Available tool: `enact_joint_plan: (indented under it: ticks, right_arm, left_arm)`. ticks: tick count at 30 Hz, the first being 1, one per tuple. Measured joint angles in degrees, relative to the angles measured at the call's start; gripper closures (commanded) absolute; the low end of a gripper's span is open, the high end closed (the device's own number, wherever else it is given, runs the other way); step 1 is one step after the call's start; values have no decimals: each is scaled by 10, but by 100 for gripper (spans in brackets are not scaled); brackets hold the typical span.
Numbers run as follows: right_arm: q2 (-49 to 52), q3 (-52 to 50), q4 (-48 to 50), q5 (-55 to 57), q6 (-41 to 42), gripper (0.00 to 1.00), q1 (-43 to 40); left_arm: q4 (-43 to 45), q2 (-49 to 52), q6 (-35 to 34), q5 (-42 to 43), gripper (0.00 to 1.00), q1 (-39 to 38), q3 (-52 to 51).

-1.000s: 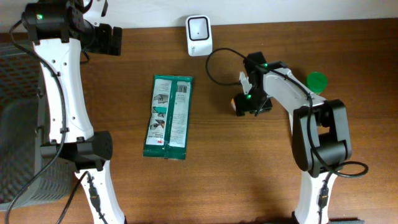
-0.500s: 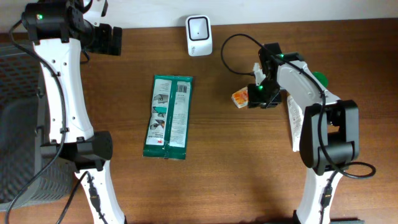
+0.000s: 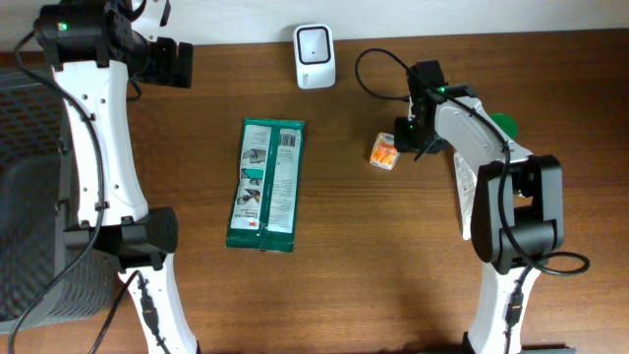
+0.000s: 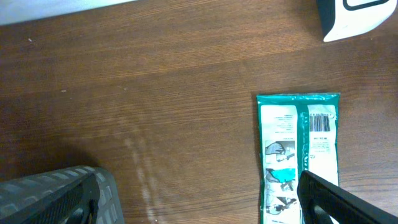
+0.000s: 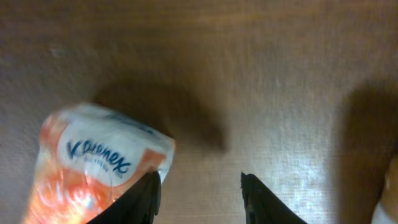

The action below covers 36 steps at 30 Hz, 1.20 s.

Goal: Scan the item barcode
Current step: 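Lift the orange pack and raise it toward the scanner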

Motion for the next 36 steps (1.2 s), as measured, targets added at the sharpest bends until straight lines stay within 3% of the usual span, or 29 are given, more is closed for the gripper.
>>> enact_joint_plan:
  ticks: [8,15,30,34,36]
  right_arm:
    - [0,0,56,-111,-46,54,15]
    - [0,56,-48,-170,-84,53,-12]
    - [41,43,-73,-206,-110,66,-17]
    - [41,27,-59,-210,-110,73,-19]
    - [39,14,-43,-218,-111,85,-20]
  left_arm:
    - [0,0,0,0,1,0,0]
    - [0,0,0,0,1,0,0]
    - [0,0,0,0,1,0,0]
    - [0,0,0,0,1,0,0]
    - [0,0,0,0,1,0,0]
